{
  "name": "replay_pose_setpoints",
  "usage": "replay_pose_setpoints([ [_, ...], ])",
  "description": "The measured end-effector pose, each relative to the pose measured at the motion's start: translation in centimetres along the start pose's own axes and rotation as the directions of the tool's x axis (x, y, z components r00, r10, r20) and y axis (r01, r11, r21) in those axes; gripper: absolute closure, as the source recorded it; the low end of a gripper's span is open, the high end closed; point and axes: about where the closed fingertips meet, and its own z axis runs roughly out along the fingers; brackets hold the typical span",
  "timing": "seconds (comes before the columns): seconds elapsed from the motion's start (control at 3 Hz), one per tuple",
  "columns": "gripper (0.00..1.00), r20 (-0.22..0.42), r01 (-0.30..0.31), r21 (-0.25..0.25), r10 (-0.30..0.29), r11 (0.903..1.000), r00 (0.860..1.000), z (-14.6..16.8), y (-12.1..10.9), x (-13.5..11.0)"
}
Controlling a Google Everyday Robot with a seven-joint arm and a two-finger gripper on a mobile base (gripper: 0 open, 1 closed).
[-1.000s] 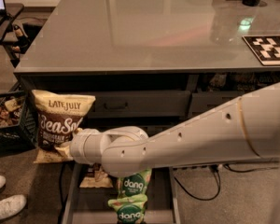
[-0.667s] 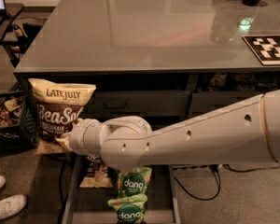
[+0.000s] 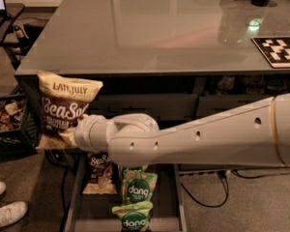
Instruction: Pick brown chip bag from bottom drawer and place on counter
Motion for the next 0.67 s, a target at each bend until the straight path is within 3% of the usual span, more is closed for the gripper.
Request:
replay_pose_setpoints([
  [0.33, 1.00, 0.057, -0.030, 0.059, 0.027, 0.9978, 0.998, -0.19, -6.02, -3.30],
  [0.67, 1.00, 0.062, -0.023, 0.060, 0.019, 0.9980, 0.998, -0.21, -6.14, -3.68],
])
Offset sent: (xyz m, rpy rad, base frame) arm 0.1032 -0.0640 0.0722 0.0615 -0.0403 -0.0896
